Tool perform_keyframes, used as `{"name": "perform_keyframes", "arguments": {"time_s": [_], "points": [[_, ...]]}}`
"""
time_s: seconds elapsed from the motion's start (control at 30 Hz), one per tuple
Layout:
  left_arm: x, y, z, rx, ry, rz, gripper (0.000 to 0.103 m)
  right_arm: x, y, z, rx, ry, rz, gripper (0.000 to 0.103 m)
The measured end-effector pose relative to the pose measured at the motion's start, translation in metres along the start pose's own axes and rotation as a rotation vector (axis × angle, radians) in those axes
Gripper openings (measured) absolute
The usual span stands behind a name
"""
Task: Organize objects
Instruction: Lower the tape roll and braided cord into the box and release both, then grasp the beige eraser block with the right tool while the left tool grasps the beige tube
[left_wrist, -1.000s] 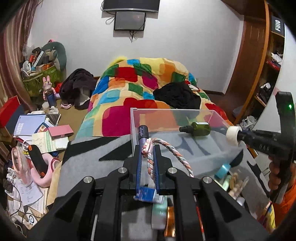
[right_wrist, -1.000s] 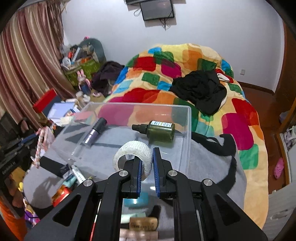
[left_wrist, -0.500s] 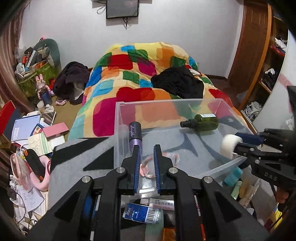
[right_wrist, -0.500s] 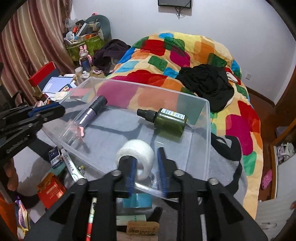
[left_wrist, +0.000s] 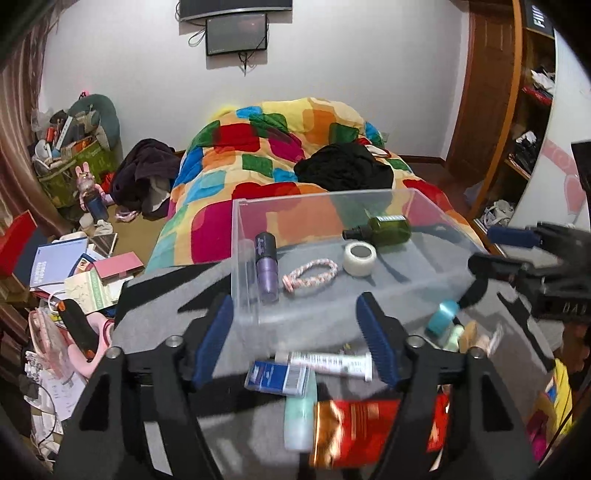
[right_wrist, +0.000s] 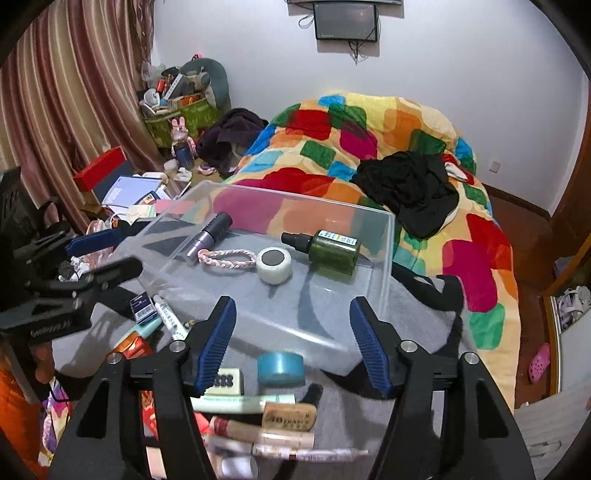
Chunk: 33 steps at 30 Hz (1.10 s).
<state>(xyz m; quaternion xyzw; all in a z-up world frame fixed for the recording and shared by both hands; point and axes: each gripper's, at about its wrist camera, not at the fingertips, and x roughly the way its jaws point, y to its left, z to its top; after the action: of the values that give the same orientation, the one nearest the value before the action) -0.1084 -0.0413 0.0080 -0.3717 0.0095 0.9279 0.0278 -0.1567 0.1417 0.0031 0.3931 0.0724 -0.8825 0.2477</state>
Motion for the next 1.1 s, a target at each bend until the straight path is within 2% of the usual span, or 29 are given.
{"name": "perform_keyframes", "arguments": {"time_s": [0.07,0.23,0.43,0.57,0.63,0.7,0.9,1.0,1.07,1.1], "points": [[-0.007,-0.001,-0.01,0.005,0.007,-0.001,0.07,-0.008,0.0,-0.007,0.003,-0.015,-0.002,0.067],[-0.012,0.001,-0.034,-0.013,0.055,-0.012,0.071,-0.019,-0.006,-0.029,0.019,-0.014,-0.013,0.071],[-0.002,-0.004,-0.061,-0.056,0.123,-0.062,0.071,-0.013,-0.024,-0.059,0.086,0.043,-0.006,0.071],[0.002,-0.014,-0.072,-0.064,0.137,-0.089,0.07,0.001,-0.032,-0.074,0.142,0.093,0.008,0.071],[-0.001,-0.018,-0.077,-0.062,0.138,-0.101,0.065,0.008,-0.032,-0.078,0.157,0.11,0.02,0.071],[-0.003,-0.02,-0.081,-0.059,0.146,-0.112,0.056,0.012,-0.029,-0.082,0.158,0.116,0.025,0.071],[-0.019,-0.021,-0.093,-0.042,0.155,-0.112,0.051,0.024,-0.014,-0.083,0.129,0.121,0.041,0.071],[-0.031,-0.019,-0.096,-0.042,0.138,-0.087,0.052,0.029,-0.007,-0.083,0.11,0.123,0.031,0.065],[-0.04,-0.019,-0.094,-0.038,0.12,-0.079,0.052,0.031,-0.006,-0.084,0.104,0.128,0.032,0.05],[-0.043,-0.02,-0.092,-0.035,0.113,-0.082,0.054,0.032,-0.005,-0.084,0.104,0.132,0.039,0.047]]}}
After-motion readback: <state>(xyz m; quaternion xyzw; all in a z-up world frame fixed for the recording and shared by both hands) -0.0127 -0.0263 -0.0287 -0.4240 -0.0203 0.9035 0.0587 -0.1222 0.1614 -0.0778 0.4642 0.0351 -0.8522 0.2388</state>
